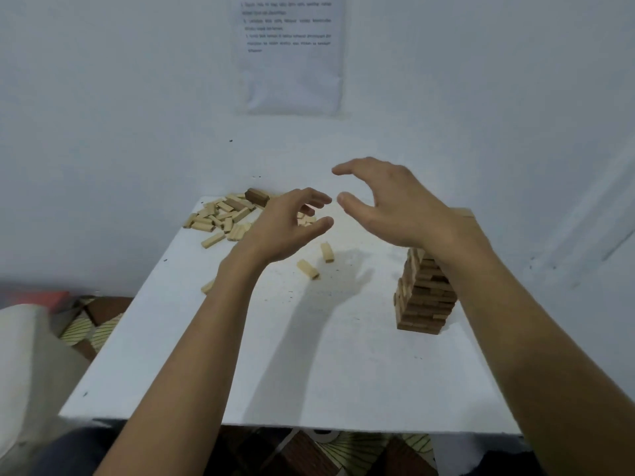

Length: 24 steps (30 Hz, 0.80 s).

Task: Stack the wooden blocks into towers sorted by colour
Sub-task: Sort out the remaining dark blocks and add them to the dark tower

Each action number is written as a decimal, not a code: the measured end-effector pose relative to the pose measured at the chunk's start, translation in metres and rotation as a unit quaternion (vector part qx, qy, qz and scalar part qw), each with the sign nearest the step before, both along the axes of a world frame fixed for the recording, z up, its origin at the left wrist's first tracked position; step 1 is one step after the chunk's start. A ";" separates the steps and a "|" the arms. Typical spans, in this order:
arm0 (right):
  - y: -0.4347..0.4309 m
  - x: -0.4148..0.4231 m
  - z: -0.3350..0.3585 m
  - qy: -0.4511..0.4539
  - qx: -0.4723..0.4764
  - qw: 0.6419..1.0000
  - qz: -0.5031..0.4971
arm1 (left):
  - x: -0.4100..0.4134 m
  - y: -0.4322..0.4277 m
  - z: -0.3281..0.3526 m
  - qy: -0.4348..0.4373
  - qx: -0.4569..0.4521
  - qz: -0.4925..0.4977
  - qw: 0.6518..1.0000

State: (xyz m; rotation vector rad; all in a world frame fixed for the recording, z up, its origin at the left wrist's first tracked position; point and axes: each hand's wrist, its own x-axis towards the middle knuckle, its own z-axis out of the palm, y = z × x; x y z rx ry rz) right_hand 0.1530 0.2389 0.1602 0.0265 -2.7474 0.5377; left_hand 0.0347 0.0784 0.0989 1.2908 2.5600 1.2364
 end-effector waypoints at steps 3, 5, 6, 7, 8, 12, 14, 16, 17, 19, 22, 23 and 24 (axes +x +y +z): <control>-0.015 -0.045 -0.020 -0.023 -0.023 0.999 0.010 | -0.028 -0.023 -0.012 0.005 -0.018 0.039 0.999; -0.021 -0.079 -0.036 -0.041 -0.038 0.998 0.006 | -0.051 -0.036 -0.022 0.001 -0.026 0.064 0.998; -0.024 -0.095 -0.044 -0.047 -0.043 0.998 0.005 | -0.063 -0.042 -0.028 -0.001 -0.029 0.078 0.997; -0.026 -0.112 -0.052 -0.051 -0.046 0.998 0.004 | -0.076 -0.046 -0.034 -0.002 -0.032 0.093 0.995; -0.028 -0.129 -0.060 -0.053 -0.045 0.998 0.004 | -0.089 -0.050 -0.039 -0.002 -0.036 0.109 0.993; -0.035 -0.198 -0.093 -0.060 -0.040 0.997 0.005 | -0.149 -0.060 -0.065 0.005 -0.068 0.172 0.983; -0.037 -0.231 -0.110 -0.060 -0.039 0.997 0.000 | -0.180 -0.062 -0.077 0.011 -0.086 0.207 0.975; -0.038 -0.259 -0.127 -0.064 -0.039 0.997 -0.008 | -0.207 -0.064 -0.091 0.017 -0.120 0.239 0.964; -0.038 -0.273 -0.135 -0.064 -0.036 0.997 -0.013 | -0.220 -0.064 -0.097 0.022 -0.135 0.251 0.958; -0.038 -0.296 -0.149 -0.059 -0.028 0.998 -0.019 | -0.241 -0.062 -0.107 0.033 -0.146 0.270 0.951; -0.039 -0.322 -0.166 -0.054 -0.009 0.998 -0.030 | -0.267 -0.055 -0.117 0.041 -0.166 0.277 0.945; -0.039 -0.327 -0.171 -0.055 0.000 0.998 -0.035 | -0.273 -0.054 -0.120 0.042 -0.178 0.274 0.944; -0.040 -0.332 -0.175 -0.054 0.012 0.998 -0.039 | -0.279 -0.052 -0.123 0.045 -0.186 0.269 0.944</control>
